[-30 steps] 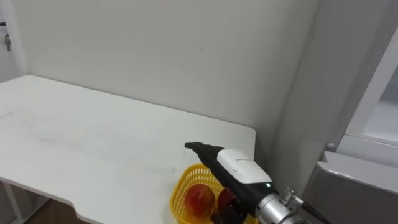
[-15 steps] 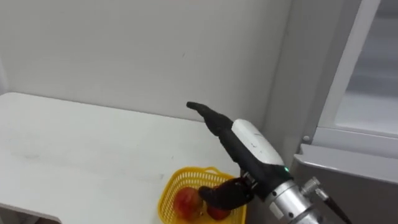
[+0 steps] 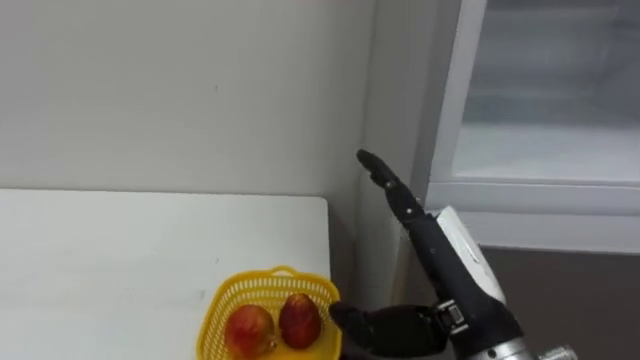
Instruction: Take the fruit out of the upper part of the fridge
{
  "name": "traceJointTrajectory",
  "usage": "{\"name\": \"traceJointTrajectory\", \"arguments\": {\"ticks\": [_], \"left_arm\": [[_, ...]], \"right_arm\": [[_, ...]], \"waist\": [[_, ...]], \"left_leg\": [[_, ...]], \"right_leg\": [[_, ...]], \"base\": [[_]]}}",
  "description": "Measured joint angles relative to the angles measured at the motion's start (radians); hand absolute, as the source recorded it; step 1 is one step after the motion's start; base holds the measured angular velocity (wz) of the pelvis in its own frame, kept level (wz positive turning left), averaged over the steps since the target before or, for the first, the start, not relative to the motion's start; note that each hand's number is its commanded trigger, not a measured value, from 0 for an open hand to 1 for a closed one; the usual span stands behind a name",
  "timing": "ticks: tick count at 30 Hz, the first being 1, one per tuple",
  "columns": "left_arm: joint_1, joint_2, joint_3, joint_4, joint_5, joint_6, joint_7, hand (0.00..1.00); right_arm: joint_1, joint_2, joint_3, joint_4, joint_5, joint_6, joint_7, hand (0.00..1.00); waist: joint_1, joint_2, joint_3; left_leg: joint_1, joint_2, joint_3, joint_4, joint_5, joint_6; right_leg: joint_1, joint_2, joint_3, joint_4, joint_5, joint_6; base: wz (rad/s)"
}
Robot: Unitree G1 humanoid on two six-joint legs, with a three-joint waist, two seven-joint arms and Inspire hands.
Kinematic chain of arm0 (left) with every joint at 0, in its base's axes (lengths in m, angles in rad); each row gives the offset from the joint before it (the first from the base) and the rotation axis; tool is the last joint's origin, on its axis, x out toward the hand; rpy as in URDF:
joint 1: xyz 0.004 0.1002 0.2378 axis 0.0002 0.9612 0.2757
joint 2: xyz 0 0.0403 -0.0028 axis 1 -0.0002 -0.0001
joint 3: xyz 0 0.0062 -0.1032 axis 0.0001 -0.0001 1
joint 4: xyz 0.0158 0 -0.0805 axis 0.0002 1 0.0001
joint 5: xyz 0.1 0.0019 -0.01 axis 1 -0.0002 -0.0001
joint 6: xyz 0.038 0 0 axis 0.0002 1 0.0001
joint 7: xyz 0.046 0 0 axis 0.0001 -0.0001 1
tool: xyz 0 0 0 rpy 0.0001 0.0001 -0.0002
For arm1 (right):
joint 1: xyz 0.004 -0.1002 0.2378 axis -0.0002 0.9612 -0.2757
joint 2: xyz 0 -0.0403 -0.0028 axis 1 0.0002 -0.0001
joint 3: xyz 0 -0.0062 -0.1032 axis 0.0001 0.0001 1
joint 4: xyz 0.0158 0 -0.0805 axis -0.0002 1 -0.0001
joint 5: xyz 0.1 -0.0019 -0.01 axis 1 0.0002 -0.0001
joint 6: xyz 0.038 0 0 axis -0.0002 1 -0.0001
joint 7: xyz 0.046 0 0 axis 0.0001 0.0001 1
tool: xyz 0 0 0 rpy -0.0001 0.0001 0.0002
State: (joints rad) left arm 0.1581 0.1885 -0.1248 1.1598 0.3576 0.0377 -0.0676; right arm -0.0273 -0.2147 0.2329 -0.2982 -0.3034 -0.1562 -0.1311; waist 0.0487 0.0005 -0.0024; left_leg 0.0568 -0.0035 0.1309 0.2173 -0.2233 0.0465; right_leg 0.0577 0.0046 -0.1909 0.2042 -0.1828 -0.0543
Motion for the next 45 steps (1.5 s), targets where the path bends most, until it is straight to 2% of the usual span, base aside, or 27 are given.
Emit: {"name": "traceJointTrajectory", "arguments": {"ticks": [7,13,15,20,26,28,31,33,35,37,39,41,45], "left_arm": [[0.002,-0.004,-0.017,0.010,-0.004,0.006,0.012,0.00],[-0.009,-0.018,-0.017,0.071,-0.032,-0.004,0.038,0.00],[-0.002,-0.017,-0.017,0.080,-0.042,-0.007,0.043,0.00],[0.001,-0.017,-0.017,0.079,-0.042,-0.009,0.058,0.00],[-0.009,-0.016,-0.022,0.079,-0.043,-0.014,0.060,0.00],[-0.011,-0.015,-0.029,0.079,-0.052,-0.015,0.067,0.00],[-0.008,-0.012,-0.034,0.071,-0.051,-0.015,0.078,0.00],[-0.003,-0.010,-0.032,0.065,-0.053,-0.015,0.078,0.00],[0.002,-0.010,-0.034,0.056,-0.053,-0.015,0.075,0.00],[0.010,-0.008,-0.032,0.040,-0.053,-0.015,0.073,0.00],[0.023,-0.006,0.005,0.028,-0.052,-0.016,0.066,0.00],[0.046,-0.002,0.006,-0.001,-0.054,-0.016,0.061,0.00],[0.079,0.005,0.030,-0.046,-0.071,-0.016,0.055,0.00]], "right_arm": [[0.062,0.021,-0.018,-0.038,0.064,-0.003,-0.069,0.00],[0.090,0.023,-0.061,-0.065,0.103,-0.014,-0.160,0.00],[0.090,0.023,-0.123,-0.068,0.100,-0.031,-0.214,0.00],[0.107,0.023,-0.225,-0.075,0.102,-0.044,-0.356,0.00],[0.180,0.023,-0.235,-0.070,0.152,-0.061,-0.444,0.00],[0.205,0.021,-0.237,-0.062,0.228,-0.065,-0.451,0.00],[0.262,0.021,-0.250,-0.005,0.407,-0.068,-0.440,0.00],[0.308,0.021,-0.271,0.077,0.589,-0.060,-0.410,0.00],[0.323,0.021,-0.292,0.139,0.717,-0.042,-0.399,0.00],[0.327,0.021,-0.311,0.175,0.823,-0.030,-0.390,0.00],[0.327,0.021,-0.348,0.241,0.984,-0.029,-0.361,0.00],[0.326,0.020,-0.379,0.277,1.122,-0.028,-0.352,0.00],[0.304,0.013,-0.440,0.415,1.395,-0.024,-0.316,0.00]], "waist": [[-0.022,0.015,-0.0067],[-0.053,0.018,-0.0039],[-0.077,0.017,-0.0024],[-0.102,0.013,-0.0020],[-0.123,0.015,-0.0032],[-0.131,0.011,-0.0056],[-0.145,-0.002,-0.0046],[-0.154,-0.008,-0.0021],[-0.158,-0.006,-0.0032],[-0.165,-0.001,-0.0036],[-0.167,0.002,-0.0050],[-0.174,-0.003,-0.0023],[-0.182,-0.003,-0.0035]], "left_leg": [[0.009,0.003,0.022,-0.009,0.000,0.000],[0.024,0.007,0.036,-0.017,-0.002,-0.003],[0.023,0.006,0.036,-0.021,-0.002,-0.003],[0.022,0.007,0.052,-0.022,-0.002,-0.003],[0.023,0.008,0.063,-0.034,-0.003,-0.004],[0.027,0.009,0.070,-0.034,-0.003,-0.004],[0.029,0.009,0.073,-0.035,-0.003,-0.005],[0.022,0.010,0.078,-0.036,-0.004,-0.005],[0.019,0.010,0.085,-0.036,-0.005,-0.003],[0.007,0.010,0.083,-0.034,-0.005,-0.003],[0.011,0.011,0.085,-0.034,-0.005,-0.003],[0.020,0.011,0.087,-0.034,-0.005,-0.003],[0.024,0.010,0.084,-0.027,-0.005,-0.003]], "right_leg": [[-0.007,0.011,0.043,0.001,0.004,0.004],[-0.006,0.016,0.057,0.001,0.005,0.002],[-0.010,0.016,0.057,-0.001,0.005,0.003],[-0.023,0.017,0.067,0.001,0.002,0.002],[-0.024,0.021,0.083,0.003,0.002,0.002],[-0.024,0.021,0.084,0.002,0.002,0.002],[-0.024,0.021,0.084,-0.001,0.002,0.002],[-0.024,0.021,0.090,0.001,0.002,0.002],[-0.033,0.022,0.100,0.003,0.002,0.002],[-0.045,0.022,0.102,0.009,0.002,0.004],[-0.042,0.023,0.103,0.007,0.002,0.003],[-0.034,0.023,0.101,0.001,0.002,0.003],[-0.022,0.021,0.094,0.000,-0.001,0.003]], "base": [[-0.13],[-0.08],[0.00],[-0.07],[-0.08],[0.00],[0.00],[-0.05],[-0.11],[-0.06],[0.00],[0.00],[0.04]]}}
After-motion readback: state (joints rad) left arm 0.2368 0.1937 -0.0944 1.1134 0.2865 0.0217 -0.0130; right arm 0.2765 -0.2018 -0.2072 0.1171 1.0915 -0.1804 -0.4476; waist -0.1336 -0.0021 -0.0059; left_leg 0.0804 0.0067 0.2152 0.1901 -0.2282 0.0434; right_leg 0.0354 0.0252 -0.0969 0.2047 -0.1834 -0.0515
